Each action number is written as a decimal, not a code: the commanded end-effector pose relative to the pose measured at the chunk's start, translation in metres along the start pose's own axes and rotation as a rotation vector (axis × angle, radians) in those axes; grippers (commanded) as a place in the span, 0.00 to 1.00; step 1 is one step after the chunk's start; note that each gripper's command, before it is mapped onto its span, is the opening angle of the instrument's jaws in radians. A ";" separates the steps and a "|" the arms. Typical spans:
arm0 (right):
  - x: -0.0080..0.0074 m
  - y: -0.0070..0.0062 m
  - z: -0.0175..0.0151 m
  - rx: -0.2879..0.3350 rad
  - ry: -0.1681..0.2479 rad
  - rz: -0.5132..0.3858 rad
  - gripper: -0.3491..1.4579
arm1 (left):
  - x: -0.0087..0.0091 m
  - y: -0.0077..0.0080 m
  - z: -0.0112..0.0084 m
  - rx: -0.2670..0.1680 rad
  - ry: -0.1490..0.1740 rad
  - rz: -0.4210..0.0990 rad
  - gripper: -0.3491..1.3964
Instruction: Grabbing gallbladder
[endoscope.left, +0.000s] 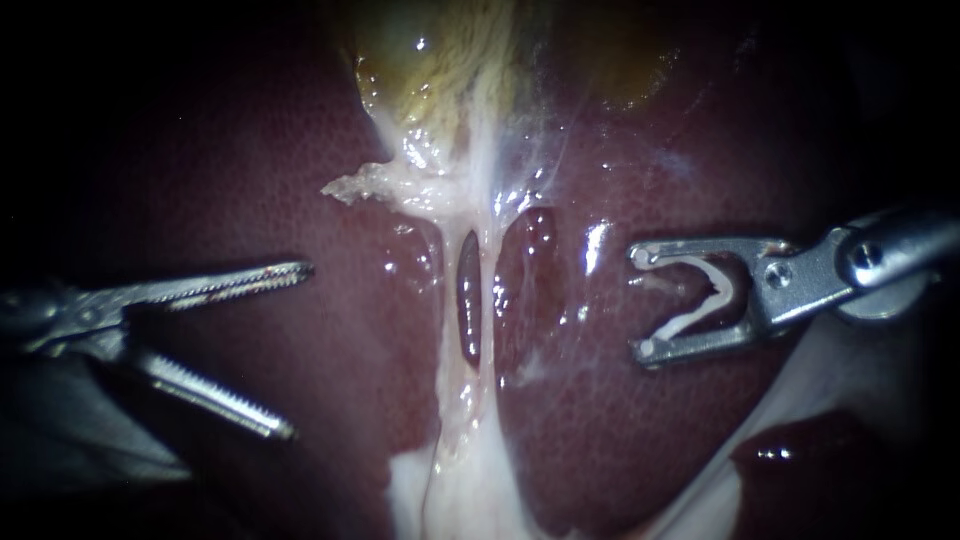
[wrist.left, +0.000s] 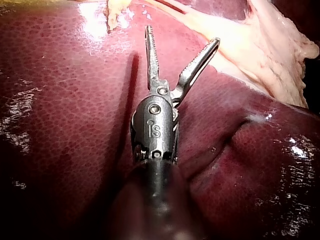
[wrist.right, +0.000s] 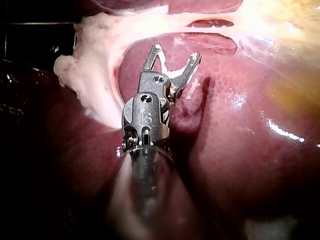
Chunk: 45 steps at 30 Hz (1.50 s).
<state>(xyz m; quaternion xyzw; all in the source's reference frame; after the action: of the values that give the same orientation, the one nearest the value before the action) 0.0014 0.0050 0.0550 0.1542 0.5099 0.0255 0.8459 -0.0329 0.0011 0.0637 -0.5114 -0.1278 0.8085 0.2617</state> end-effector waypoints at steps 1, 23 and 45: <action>0.0000 0.0000 0.0000 0.000 0.000 0.000 0.47 | 0.0000 0.0000 0.0000 0.000 0.000 0.000 0.83; 0.0000 0.0000 0.0001 0.000 0.000 0.000 0.47 | 0.0041 -0.0068 0.0036 0.083 -0.003 -0.074 0.69; 0.0001 0.0001 0.0003 -0.002 -0.001 0.001 0.47 | 0.0027 -0.0091 0.0064 0.106 -0.019 -0.195 0.13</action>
<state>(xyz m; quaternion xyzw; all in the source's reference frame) 0.0018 0.0051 0.0550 0.1537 0.5096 0.0263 0.8462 -0.0369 0.0106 0.0689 -0.4730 -0.1378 0.7889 0.3674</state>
